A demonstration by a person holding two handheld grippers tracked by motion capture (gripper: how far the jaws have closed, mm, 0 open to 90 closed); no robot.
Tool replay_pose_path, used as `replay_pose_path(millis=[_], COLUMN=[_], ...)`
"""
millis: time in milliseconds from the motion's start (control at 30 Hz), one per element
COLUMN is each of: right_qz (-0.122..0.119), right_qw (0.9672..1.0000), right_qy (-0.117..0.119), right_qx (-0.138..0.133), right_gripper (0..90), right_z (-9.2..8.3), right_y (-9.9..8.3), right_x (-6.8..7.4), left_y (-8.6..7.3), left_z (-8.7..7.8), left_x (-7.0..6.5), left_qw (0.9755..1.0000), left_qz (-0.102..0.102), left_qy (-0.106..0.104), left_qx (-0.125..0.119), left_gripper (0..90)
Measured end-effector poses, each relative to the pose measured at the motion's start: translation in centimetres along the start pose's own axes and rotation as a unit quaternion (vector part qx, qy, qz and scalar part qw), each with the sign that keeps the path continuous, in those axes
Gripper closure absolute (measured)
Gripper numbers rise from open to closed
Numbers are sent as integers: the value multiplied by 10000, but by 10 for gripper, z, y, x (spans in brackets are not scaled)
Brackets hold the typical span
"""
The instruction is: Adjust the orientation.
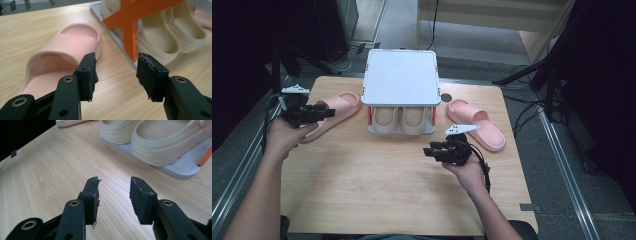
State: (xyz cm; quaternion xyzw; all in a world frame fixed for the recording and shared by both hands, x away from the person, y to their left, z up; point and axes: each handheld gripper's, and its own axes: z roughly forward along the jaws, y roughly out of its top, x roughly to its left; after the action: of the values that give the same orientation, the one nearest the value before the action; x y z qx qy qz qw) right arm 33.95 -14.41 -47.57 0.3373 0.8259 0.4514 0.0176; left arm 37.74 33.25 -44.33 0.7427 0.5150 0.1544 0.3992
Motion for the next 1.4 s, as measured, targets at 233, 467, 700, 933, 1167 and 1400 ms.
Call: replay_pose_path(millis=[233,467,700,933,1167,1400], right_qz=[17,14,60,149,189,177], right_qw=[10000,9999,9998,9995,9992,9991], right_qy=[-33,-115,-202,-291,-363,-372], right_qx=[42,75,27,-20,-25,-28], right_gripper=[594,592,592,595,595,595], right_z=[0,-2,-10,-18,-21,-21], right_y=[-1,-4,-10,-15,-19,-19], right_x=[0,0,0,-1,-1,0], left_y=[-14,-22,-25,-23,-25,-25], left_z=[20,34,33,38,53,58], left_x=[21,35,49,58,60,55], left_qw=[9996,9991,9988,9972,9964,9963], left_qz=[-109,-221,-249,-291,-365,-386], left_qy=[114,162,202,503,384,323], left_qx=[232,316,368,477,659,701], left_gripper=[504,507,643,884,889,889])
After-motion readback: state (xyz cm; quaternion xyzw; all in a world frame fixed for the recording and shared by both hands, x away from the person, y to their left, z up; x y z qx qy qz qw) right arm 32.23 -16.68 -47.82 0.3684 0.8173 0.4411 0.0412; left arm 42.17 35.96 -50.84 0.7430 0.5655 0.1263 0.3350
